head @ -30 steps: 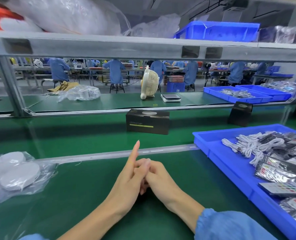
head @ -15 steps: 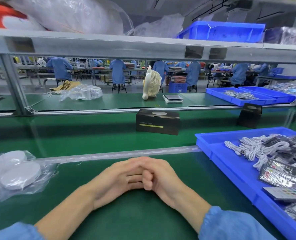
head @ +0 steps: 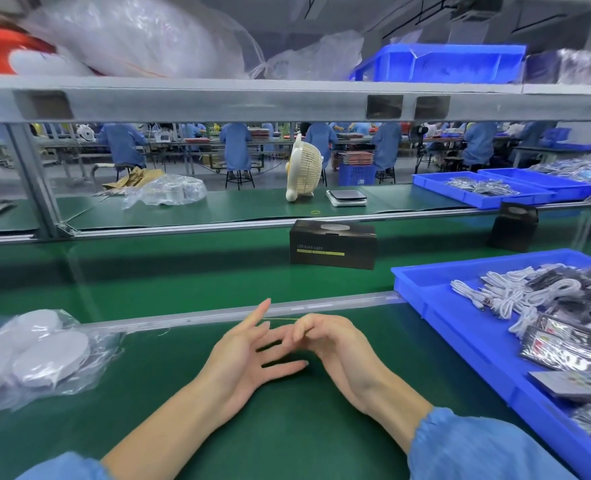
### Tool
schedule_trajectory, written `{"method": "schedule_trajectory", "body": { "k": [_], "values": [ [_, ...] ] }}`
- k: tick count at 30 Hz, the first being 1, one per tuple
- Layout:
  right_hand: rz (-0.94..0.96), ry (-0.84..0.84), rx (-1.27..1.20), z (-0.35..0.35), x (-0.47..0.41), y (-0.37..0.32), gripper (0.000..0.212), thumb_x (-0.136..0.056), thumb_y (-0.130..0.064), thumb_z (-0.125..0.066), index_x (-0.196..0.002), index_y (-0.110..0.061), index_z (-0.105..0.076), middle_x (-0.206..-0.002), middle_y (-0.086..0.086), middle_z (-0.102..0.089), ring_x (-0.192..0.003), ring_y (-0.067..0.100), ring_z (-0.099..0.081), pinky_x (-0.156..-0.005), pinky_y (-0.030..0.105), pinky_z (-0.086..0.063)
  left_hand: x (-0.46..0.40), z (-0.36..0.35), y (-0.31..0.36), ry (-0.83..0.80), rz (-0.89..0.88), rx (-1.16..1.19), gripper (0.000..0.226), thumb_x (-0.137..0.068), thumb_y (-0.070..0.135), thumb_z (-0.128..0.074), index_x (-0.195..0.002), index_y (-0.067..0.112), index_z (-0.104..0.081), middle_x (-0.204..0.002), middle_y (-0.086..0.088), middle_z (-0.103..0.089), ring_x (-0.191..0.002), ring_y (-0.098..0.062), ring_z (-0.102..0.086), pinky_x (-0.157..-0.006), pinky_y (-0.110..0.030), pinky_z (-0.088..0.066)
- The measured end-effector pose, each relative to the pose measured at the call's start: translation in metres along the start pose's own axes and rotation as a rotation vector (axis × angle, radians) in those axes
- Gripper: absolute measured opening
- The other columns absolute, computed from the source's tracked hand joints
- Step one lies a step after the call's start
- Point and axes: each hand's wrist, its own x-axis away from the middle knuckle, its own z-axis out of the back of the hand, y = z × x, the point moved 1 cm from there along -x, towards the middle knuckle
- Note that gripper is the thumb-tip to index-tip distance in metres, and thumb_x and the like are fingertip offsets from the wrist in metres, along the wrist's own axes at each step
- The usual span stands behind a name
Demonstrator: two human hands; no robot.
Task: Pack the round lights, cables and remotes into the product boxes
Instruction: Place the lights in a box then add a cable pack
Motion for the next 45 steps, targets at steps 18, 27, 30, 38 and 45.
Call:
{"method": "schedule_trajectory", "body": {
  "k": [18,27,30,38,45],
  "values": [
    [0.200,0.197,1.192,-0.010,-0.003,0.020,0.062,-0.082,-0.066,-0.053,-0.140,-0.054,-0.037,-0.156,-0.017,-0.007,-0.136,0.003,-0.023,-0.099,0.032,-0.040,0.015,-0.021,0.003,-0.236,0.209,0.427,0.044,-0.080,0.007,-0.041,-0.122,0.019,-0.036,-0.130,-0.038,-0.053,-0.112,-0.051,-0.060,-0.091,-0.059,-0.048],
    [-0.121,0.251,0.788,-0.008,-0.002,0.015,0.093,-0.060,-0.090,-0.041,-0.144,-0.051,-0.033,-0.159,-0.018,-0.007,-0.141,-0.003,-0.011,-0.109,0.028,-0.027,0.016,-0.029,0.003,-0.118,-0.020,0.332,0.072,-0.085,0.058,-0.058,-0.148,0.038,-0.031,-0.131,-0.027,-0.059,-0.121,-0.042,-0.059,-0.101,-0.058,-0.042],
    [-0.159,0.222,0.672,-0.017,0.000,0.011,0.102,-0.050,-0.094,-0.039,-0.144,-0.055,-0.030,-0.161,-0.013,-0.010,-0.147,0.006,-0.010,-0.117,0.033,-0.021,0.017,-0.025,0.004,-0.034,-0.286,-0.057,0.066,-0.078,0.067,-0.063,-0.139,0.043,-0.050,-0.138,-0.010,-0.059,-0.126,-0.022,-0.058,-0.107,-0.051,-0.041],
    [-0.259,0.162,0.343,-0.021,0.004,-0.002,0.064,-0.074,-0.080,-0.053,-0.131,-0.050,-0.053,-0.139,-0.028,-0.049,-0.134,-0.005,-0.037,-0.102,0.020,-0.030,0.024,-0.027,0.003,-0.085,-0.595,-0.621,0.060,-0.085,0.079,-0.040,-0.133,0.047,-0.055,-0.149,0.019,-0.045,-0.143,-0.003,-0.032,-0.118,-0.032,-0.028],
    [-0.393,0.095,-0.089,-0.024,0.005,-0.005,0.075,-0.075,-0.081,-0.049,-0.112,-0.020,-0.073,-0.110,0.005,-0.074,-0.107,0.016,-0.068,-0.108,0.042,-0.044,0.030,-0.034,0.001,-0.118,-0.804,-0.832,0.062,-0.091,0.069,-0.042,-0.147,0.043,-0.038,-0.159,0.008,-0.031,-0.148,-0.014,-0.027,-0.116,-0.031,-0.030]
  ]
}}
